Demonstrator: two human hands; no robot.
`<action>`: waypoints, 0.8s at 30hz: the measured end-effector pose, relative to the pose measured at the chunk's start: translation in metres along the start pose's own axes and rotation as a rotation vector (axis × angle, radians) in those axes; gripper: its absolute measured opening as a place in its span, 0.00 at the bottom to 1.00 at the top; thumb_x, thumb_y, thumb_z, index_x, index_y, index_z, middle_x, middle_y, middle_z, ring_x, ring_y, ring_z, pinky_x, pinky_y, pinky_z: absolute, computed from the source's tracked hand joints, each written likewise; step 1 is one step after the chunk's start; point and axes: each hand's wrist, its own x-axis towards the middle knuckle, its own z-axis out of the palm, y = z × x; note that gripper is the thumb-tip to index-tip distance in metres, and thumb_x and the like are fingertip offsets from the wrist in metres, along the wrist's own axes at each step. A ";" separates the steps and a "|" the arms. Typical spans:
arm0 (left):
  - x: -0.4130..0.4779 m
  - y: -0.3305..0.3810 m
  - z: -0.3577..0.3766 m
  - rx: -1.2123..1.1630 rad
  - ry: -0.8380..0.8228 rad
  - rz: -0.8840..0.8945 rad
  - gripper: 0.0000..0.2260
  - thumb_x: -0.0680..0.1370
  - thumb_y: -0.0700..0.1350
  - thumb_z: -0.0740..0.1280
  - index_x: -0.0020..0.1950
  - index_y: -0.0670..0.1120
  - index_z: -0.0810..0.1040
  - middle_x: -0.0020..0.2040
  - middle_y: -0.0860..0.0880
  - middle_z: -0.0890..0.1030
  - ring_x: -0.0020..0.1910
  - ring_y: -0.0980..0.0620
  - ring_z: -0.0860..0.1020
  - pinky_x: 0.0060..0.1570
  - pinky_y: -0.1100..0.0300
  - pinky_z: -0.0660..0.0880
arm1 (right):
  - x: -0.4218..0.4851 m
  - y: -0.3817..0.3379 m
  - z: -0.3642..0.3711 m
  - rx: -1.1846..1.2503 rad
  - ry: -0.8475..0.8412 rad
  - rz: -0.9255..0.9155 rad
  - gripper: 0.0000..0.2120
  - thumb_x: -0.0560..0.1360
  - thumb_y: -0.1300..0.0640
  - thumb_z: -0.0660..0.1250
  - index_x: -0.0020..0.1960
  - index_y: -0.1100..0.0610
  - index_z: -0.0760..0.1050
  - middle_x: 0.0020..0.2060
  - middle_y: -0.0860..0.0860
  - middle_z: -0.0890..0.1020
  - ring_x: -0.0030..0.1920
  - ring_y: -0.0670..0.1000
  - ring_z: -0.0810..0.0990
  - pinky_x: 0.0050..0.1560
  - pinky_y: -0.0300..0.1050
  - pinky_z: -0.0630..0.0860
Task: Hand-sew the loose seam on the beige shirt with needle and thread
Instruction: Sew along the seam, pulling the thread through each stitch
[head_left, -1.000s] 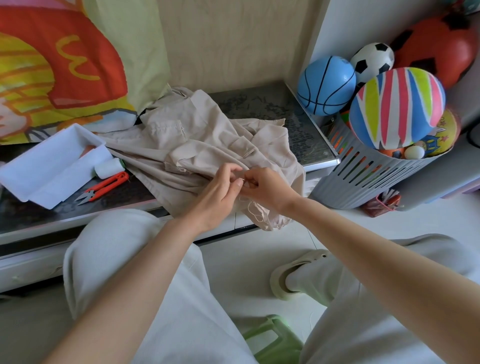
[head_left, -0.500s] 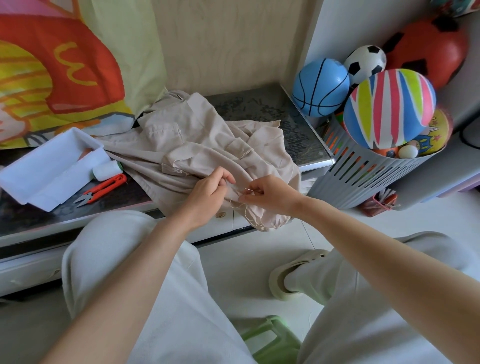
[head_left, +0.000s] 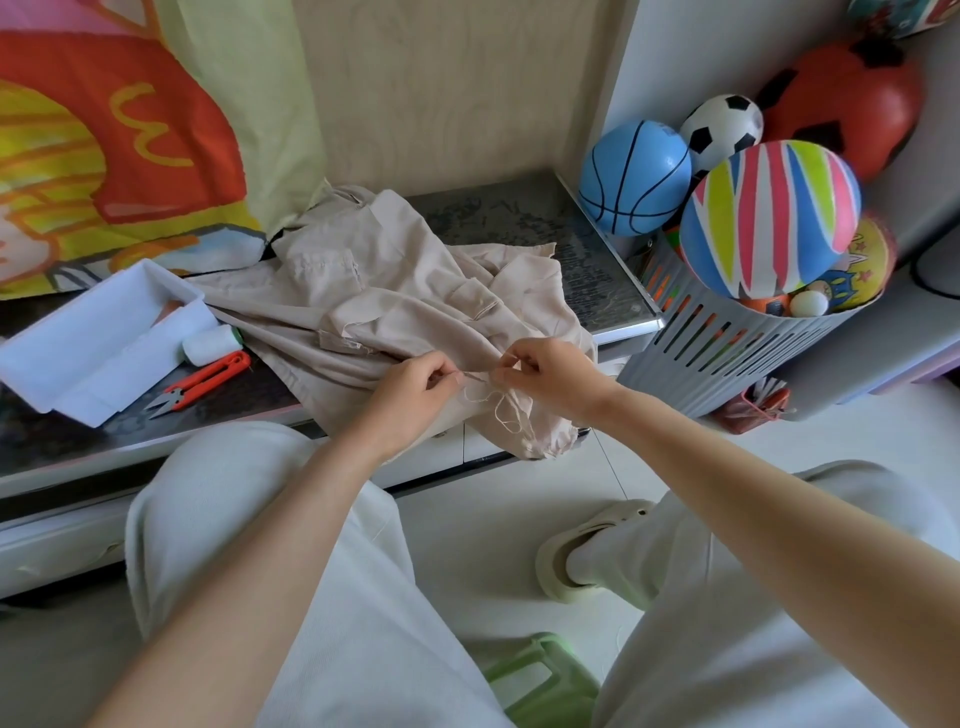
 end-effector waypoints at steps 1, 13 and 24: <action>0.001 0.000 -0.001 -0.009 0.018 -0.006 0.09 0.79 0.42 0.64 0.40 0.41 0.74 0.30 0.52 0.68 0.29 0.56 0.64 0.31 0.65 0.63 | -0.002 0.000 0.001 0.047 0.052 0.004 0.08 0.77 0.55 0.66 0.50 0.60 0.78 0.26 0.45 0.66 0.24 0.43 0.65 0.26 0.32 0.62; 0.005 0.003 0.007 -0.226 -0.030 -0.058 0.12 0.79 0.41 0.63 0.34 0.47 0.69 0.27 0.58 0.67 0.30 0.60 0.64 0.32 0.66 0.62 | -0.026 -0.005 0.037 0.156 0.204 -0.034 0.06 0.74 0.53 0.69 0.42 0.55 0.76 0.19 0.45 0.66 0.25 0.45 0.66 0.30 0.37 0.61; 0.008 0.002 0.006 -0.224 0.042 -0.057 0.08 0.79 0.43 0.62 0.39 0.44 0.71 0.34 0.52 0.68 0.35 0.56 0.64 0.36 0.62 0.62 | -0.061 0.032 0.064 -0.112 -0.120 0.069 0.05 0.76 0.53 0.65 0.47 0.53 0.79 0.28 0.42 0.69 0.30 0.42 0.68 0.32 0.36 0.64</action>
